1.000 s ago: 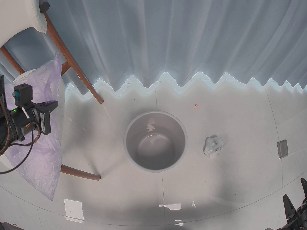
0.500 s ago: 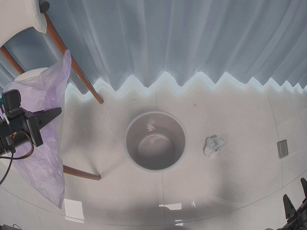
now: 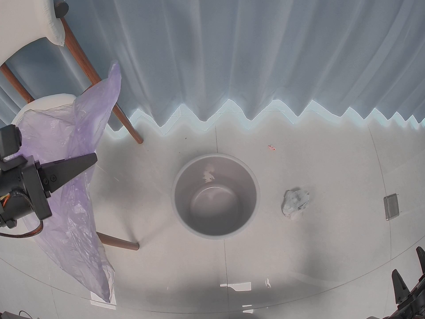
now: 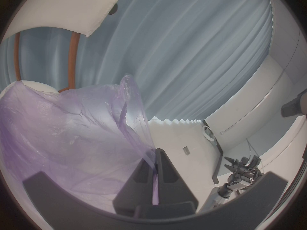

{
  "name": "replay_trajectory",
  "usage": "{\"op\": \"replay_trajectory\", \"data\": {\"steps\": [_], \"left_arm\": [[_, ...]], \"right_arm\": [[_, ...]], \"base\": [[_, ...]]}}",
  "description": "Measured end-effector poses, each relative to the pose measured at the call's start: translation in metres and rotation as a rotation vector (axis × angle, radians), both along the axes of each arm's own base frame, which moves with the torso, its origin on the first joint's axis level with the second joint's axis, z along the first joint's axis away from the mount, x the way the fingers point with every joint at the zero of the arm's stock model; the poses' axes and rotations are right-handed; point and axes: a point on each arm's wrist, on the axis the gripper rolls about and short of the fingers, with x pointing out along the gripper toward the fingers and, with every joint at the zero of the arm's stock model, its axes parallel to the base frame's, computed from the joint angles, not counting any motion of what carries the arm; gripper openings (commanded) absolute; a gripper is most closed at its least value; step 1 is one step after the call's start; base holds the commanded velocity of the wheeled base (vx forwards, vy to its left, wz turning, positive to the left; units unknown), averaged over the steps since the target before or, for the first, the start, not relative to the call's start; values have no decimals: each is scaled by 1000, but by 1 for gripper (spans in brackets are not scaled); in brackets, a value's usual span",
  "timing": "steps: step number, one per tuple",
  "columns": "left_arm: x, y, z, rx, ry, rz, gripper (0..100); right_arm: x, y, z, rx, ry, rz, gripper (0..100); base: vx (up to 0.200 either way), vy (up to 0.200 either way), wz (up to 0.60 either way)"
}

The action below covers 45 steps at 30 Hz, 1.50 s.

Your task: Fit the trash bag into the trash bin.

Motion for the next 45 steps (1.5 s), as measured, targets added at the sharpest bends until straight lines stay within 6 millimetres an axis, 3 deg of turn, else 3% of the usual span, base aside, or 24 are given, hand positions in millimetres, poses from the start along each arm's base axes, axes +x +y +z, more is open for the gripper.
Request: {"op": "replay_trajectory", "data": {"steps": [8,16,23,38,45], "left_arm": [[-5,-7,4,-29,-23,-56,0],[4,-15,3,-72,-37,-76,0],[7,-36,12,-234,-27,-180,0],[22,-72,21,-386,-84,-308,0],[20,-82,11,-394,-35,-382,0]], "right_arm": [[0,0,0,0,0,0,100],[0,0,0,0,0,0,100],[0,0,0,0,0,0,100],[0,0,0,0,0,0,100],[0,0,0,0,0,0,100]], "base": [[0,0,0],[0,0,0],[0,0,0],[0,0,0],[0,0,0]]}}
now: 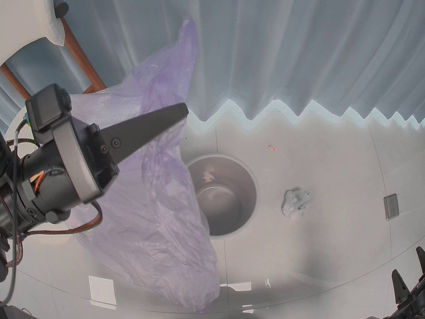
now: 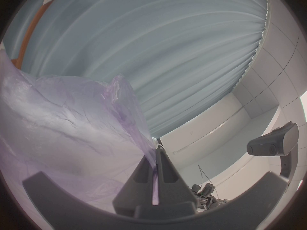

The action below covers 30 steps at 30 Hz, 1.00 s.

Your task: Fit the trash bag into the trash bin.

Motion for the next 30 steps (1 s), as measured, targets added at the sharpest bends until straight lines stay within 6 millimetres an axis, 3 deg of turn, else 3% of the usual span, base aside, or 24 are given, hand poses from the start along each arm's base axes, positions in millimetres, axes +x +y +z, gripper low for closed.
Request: {"op": "replay_trajectory", "data": {"steps": [16,30], "left_arm": [[-26,-24,-7,-71,-13,-198,0],[-25,-29,-15,-71,-11,-207,0]], "right_arm": [[0,0,0,0,0,0,100],[0,0,0,0,0,0,100]], "base": [[0,0,0],[0,0,0]]}}
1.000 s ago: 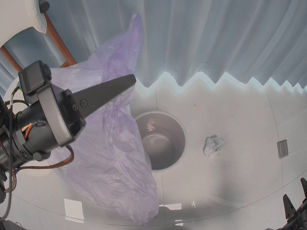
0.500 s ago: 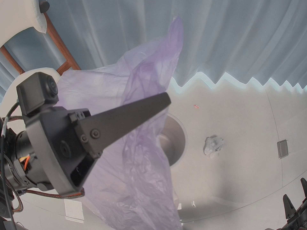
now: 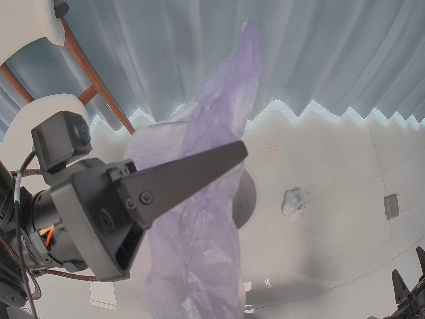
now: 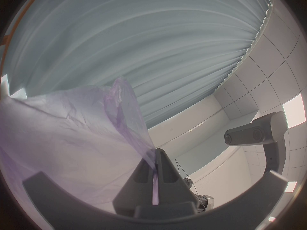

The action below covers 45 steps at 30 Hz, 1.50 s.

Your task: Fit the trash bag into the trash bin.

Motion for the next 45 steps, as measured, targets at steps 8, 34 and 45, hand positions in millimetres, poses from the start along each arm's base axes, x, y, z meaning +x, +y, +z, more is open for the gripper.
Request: {"op": "replay_trajectory", "data": {"steps": [8,34,45], "left_arm": [[8,5,-5,17,6,42,0],[78,5,-51,72,-80,273,0],[97,13,-68,148,-48,346,0]], "right_arm": [[0,0,0,0,0,0,100],[0,0,0,0,0,0,100],[0,0,0,0,0,0,100]], "base": [[0,0,0],[0,0,0],[0,0,0]]}}
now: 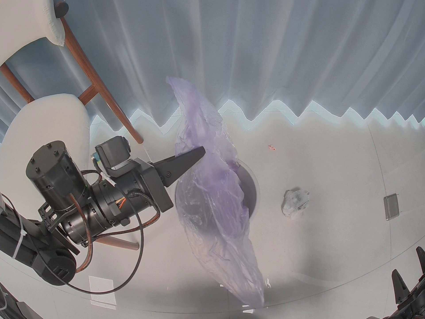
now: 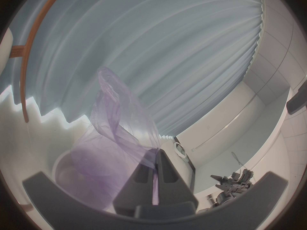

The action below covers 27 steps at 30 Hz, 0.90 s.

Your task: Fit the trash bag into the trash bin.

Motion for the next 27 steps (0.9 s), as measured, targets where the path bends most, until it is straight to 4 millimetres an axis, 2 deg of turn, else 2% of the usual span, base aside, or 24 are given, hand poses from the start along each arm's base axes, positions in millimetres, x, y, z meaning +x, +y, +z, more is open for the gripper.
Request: {"op": "replay_trajectory", "data": {"steps": [16,22,27], "left_arm": [[29,2,-35,76,74,73,0],[30,3,-38,95,73,82,0],[30,4,-39,160,-8,116,0]], "right_arm": [[0,0,0,0,0,0,100],[0,0,0,0,0,0,100],[0,0,0,0,0,0,100]], "base": [[0,0,0],[0,0,0],[0,0,0]]}}
